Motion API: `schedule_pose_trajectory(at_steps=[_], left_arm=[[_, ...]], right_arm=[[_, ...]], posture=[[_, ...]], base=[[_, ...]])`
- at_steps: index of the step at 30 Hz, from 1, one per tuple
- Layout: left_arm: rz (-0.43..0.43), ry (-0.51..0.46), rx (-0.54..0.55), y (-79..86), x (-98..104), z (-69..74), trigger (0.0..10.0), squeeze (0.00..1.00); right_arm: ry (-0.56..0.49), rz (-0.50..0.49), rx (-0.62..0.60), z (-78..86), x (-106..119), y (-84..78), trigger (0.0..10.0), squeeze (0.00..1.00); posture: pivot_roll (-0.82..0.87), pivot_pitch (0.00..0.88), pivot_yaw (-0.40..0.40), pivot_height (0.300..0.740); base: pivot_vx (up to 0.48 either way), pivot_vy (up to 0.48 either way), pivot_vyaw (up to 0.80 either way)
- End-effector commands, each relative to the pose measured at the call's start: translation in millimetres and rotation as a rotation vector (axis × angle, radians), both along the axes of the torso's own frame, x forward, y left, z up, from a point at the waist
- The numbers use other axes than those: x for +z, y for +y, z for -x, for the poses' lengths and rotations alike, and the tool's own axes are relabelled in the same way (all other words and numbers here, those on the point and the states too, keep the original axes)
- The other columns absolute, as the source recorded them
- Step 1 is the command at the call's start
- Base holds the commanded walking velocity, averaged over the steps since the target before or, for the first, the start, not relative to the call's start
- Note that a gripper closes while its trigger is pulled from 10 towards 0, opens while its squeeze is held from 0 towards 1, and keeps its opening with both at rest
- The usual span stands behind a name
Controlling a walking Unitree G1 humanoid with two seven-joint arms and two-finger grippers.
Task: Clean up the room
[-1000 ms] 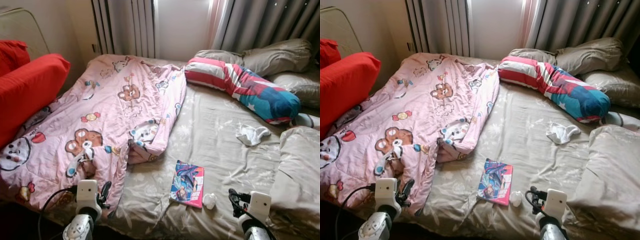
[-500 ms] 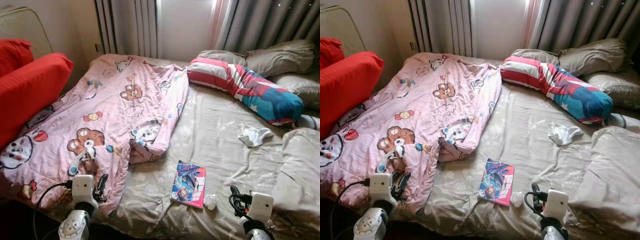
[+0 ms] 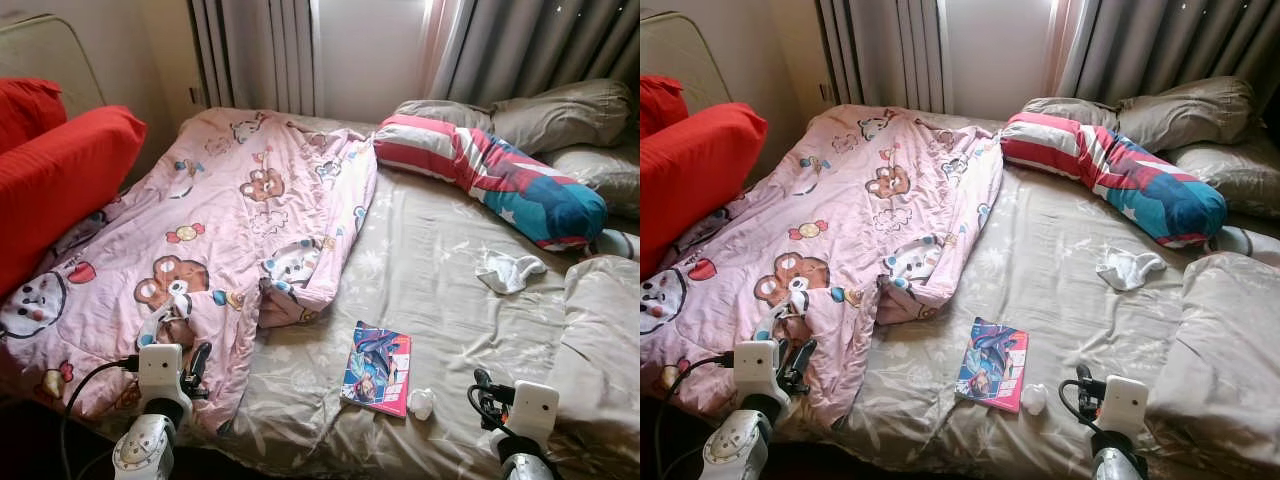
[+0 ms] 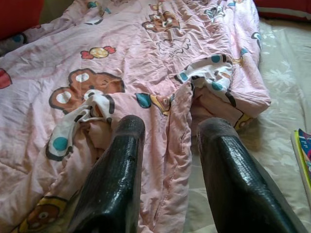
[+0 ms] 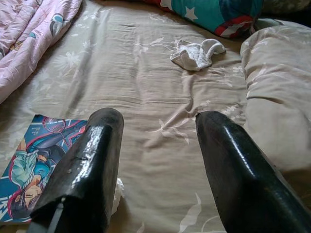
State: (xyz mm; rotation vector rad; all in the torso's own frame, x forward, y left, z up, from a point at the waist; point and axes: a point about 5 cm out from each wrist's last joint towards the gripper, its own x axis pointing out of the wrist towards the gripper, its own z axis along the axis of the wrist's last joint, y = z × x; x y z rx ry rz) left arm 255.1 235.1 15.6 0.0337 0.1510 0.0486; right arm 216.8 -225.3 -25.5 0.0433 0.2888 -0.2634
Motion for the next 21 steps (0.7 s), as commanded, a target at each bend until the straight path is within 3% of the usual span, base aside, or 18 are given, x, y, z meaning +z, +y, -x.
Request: schedule_pose_trajectory(at_steps=[1,7,21], left_arm=[[-0.004,0.016,0.017,2.2,-2,1.0,10.0,0.00],[0.010,0.000,0.027,-1.3,2,-5.2,10.0,0.00],[0.029,0.013,0.009,-9.4,1,-7.8,10.0,0.00]], right_arm=[[0.015,-0.002,0.000,1.0,-1,-0.3,10.0,0.00],[0.064,0.002,-0.008,13.9,-10,-4.6,10.0,0.00],[0.054,-0.023,-0.005,9.0,-7,-6.7,10.0,0.00]], posture=[[0.02,0.000,-0.029,0.680],[0.03,0.000,-0.037,0.648],[0.02,0.000,-0.038,0.648]], base=[[0.000,0.000,0.00],[0.000,0.000,0.00],[0.000,0.000,0.00]])
